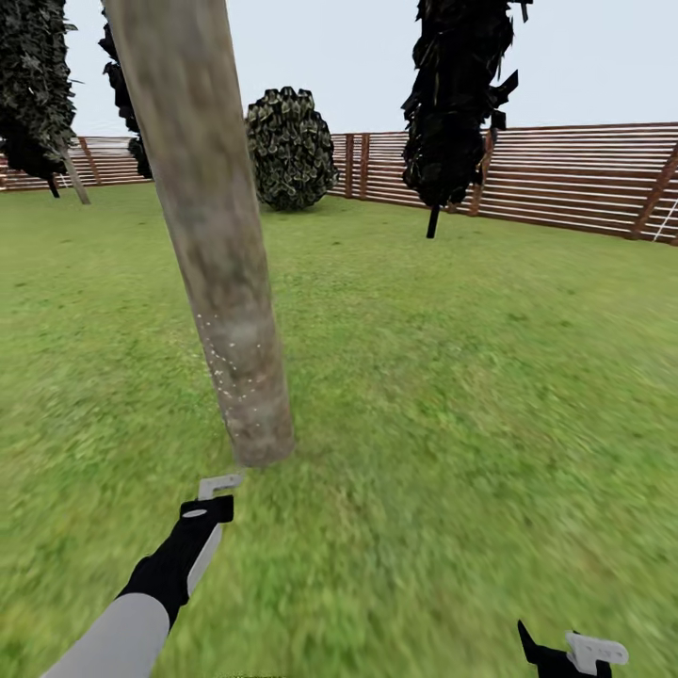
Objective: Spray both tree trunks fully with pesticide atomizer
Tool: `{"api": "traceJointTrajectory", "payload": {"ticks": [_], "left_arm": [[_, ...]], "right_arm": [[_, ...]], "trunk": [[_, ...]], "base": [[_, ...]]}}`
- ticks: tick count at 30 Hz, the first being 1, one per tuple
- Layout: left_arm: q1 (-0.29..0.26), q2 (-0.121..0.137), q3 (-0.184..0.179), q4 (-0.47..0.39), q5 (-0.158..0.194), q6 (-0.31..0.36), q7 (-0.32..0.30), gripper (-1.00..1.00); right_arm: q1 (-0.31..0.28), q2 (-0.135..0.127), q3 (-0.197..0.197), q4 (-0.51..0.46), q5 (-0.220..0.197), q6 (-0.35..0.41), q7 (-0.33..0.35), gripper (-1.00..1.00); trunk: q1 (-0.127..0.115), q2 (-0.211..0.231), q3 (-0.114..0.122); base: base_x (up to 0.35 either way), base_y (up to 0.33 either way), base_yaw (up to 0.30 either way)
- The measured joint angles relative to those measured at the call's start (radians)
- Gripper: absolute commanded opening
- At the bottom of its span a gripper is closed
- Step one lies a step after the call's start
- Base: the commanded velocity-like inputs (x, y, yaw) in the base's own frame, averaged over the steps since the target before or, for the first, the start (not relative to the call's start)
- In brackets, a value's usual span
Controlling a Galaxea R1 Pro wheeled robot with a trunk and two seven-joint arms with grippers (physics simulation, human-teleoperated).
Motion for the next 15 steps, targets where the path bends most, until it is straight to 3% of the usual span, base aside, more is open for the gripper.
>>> {"api": "traceJointTrajectory", "payload": {"ticks": [4, 8, 15], "left_arm": [[0.000, -0.006, -0.002, 0.003, 0.000, -0.001, -0.002, -1.00], [0.000, -0.007, -0.002, 0.001, -0.002, -0.001, -0.002, -1.00], [0.000, 0.001, 0.001, -0.004, -0.004, 0.001, 0.003, -1.00]], "right_arm": [[0.001, 0.000, 0.000, 0.000, 0.000, 0.000, 0.000, 1.00], [0.000, 0.000, 0.000, -0.001, 0.000, -0.001, 0.000, 1.00], [0.000, 0.000, 0.000, 0.000, 0.000, 0.000, 0.000, 1.00]], "trunk": [[0.000, 0.000, 0.002], [0.000, 0.000, 0.003], [0.000, 0.000, 0.003]], "base": [[0.000, -0.271, 0.200], [0.021, -0.271, 0.024], [0.158, -0.249, 0.006]]}}
